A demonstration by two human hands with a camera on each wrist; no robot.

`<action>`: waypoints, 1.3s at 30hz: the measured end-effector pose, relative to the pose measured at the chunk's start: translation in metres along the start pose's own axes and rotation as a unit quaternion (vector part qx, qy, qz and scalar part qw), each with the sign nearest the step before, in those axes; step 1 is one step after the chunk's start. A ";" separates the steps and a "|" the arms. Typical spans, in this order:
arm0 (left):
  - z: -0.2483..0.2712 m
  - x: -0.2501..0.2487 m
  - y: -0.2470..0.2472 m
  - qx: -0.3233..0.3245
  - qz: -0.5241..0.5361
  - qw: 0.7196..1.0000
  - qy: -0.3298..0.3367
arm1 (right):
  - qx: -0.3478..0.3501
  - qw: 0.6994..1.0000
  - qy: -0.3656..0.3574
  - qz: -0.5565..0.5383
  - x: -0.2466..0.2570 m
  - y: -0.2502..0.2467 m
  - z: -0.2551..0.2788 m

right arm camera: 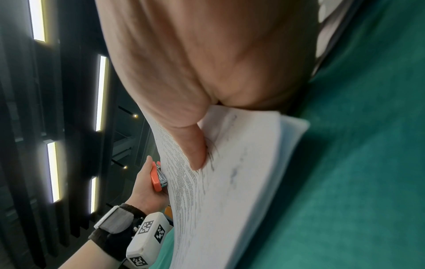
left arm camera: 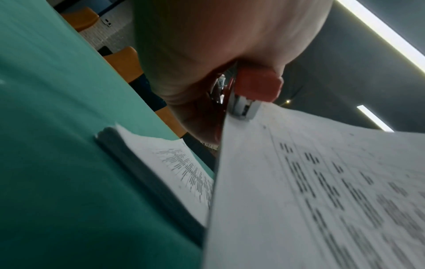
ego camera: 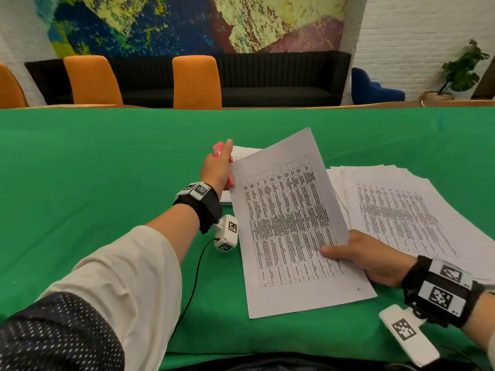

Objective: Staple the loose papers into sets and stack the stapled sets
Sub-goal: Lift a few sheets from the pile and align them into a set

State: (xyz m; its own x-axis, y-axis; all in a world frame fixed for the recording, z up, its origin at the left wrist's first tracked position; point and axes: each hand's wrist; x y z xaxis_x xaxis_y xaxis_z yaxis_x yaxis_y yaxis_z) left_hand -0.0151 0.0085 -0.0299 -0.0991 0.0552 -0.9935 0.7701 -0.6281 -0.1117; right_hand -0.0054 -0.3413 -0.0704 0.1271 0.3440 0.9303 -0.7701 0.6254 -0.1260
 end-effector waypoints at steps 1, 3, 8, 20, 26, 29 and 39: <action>0.001 0.002 0.001 -0.007 0.002 1.000 0.002 | 0.000 1.000 0.001 -0.001 0.000 0.000 0.000; 0.004 0.003 0.001 -0.016 0.008 1.000 0.005 | 0.002 1.000 0.002 -0.002 0.001 0.001 0.001; 0.010 -0.003 0.004 -0.023 0.027 0.999 0.018 | 0.004 1.000 0.002 -0.004 0.003 0.001 0.002; 0.011 -0.001 0.004 -0.036 0.047 0.998 0.004 | 0.010 1.000 -0.004 0.022 0.001 0.000 0.002; 0.012 -0.015 -0.003 0.031 0.057 0.997 -0.034 | 0.012 1.000 -0.001 0.006 0.000 -0.001 0.002; 0.019 -0.030 -0.024 0.077 0.027 0.994 -0.069 | 0.013 1.000 0.000 -0.005 0.000 -0.001 0.002; 0.064 0.013 -0.097 0.271 -0.542 0.791 0.091 | -0.047 0.994 -0.011 -0.095 0.008 -0.007 0.003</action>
State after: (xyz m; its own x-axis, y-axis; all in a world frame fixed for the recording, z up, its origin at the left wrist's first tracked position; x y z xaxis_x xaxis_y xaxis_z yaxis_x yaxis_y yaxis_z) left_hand -0.1311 0.0208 -0.0308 -0.3857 0.8679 -0.3129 -0.0920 -0.3736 -0.9230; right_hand -0.0009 -0.3452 -0.0611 0.2495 0.1986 0.9478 -0.6721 0.7401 0.0219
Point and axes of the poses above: each hand's wrist, its own z-axis away from the middle knuckle, its own y-axis out of the palm, x = y × z, and after that the axes turned 2 degrees about -x, right-handed
